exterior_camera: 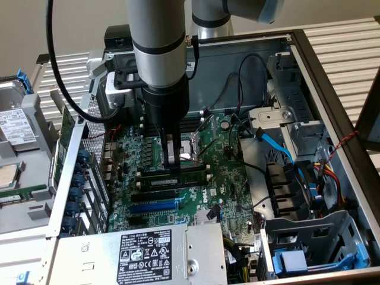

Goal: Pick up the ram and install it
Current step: 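Press down the ram until it locks into place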

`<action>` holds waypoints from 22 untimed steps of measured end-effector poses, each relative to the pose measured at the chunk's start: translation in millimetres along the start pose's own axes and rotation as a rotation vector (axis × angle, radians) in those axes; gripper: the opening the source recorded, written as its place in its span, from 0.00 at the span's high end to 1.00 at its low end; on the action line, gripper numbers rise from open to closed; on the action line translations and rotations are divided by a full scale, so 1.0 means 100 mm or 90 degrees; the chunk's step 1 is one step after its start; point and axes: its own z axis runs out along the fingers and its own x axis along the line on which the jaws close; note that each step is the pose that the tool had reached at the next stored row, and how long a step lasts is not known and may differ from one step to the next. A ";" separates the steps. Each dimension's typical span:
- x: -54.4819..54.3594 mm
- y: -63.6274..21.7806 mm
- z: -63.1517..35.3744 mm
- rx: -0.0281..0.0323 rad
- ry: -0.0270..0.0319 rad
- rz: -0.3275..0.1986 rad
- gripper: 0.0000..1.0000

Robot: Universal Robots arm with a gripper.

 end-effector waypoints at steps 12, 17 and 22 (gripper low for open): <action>0.01 0.000 0.001 -0.0020 -0.0036 0.000 0.89; 0.00 -0.001 -0.136 -0.0022 -0.0035 0.000 0.89; 0.00 -0.001 -0.217 -0.0022 -0.0035 0.000 0.89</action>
